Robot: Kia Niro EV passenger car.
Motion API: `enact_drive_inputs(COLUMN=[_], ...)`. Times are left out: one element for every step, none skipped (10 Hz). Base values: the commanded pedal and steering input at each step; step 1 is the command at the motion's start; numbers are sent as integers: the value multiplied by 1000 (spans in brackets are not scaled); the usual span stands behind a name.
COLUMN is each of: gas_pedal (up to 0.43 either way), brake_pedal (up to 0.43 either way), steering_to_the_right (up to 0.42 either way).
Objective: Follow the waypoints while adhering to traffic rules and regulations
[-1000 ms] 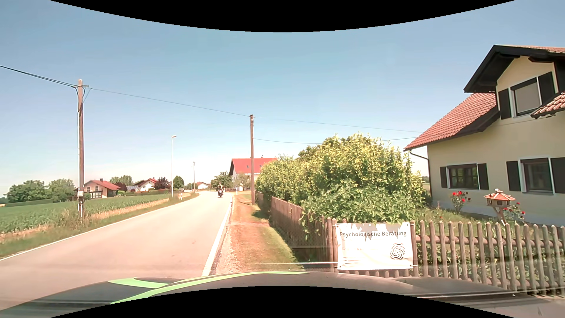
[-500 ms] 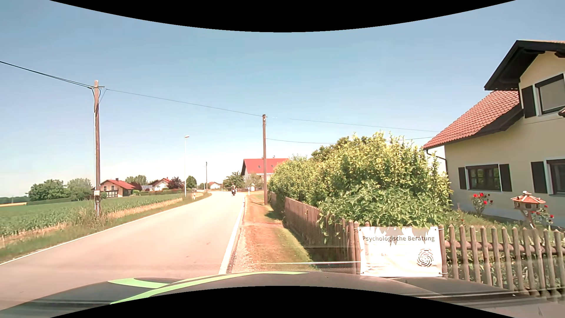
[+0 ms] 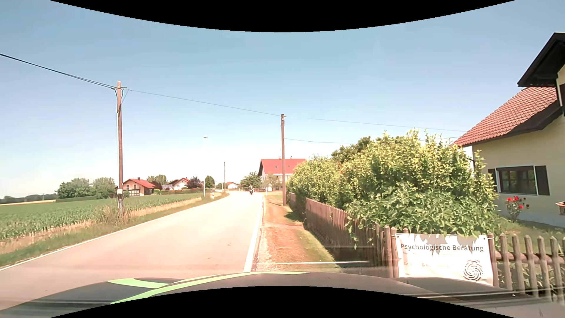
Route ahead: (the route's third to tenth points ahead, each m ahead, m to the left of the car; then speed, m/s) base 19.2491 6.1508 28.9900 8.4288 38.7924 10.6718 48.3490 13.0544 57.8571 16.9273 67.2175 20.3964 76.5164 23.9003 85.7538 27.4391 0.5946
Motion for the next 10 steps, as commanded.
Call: enact_drive_inputs(gas_pedal=[8, 20, 28, 47, 59, 67, 87, 98, 98, 110], brake_pedal=[0, 0, 0, 0, 0, 0, 0, 0, 0, 0], steering_to_the_right=[-969, -967, -965, -963, -953, -931, -890, -837, -765, -704])
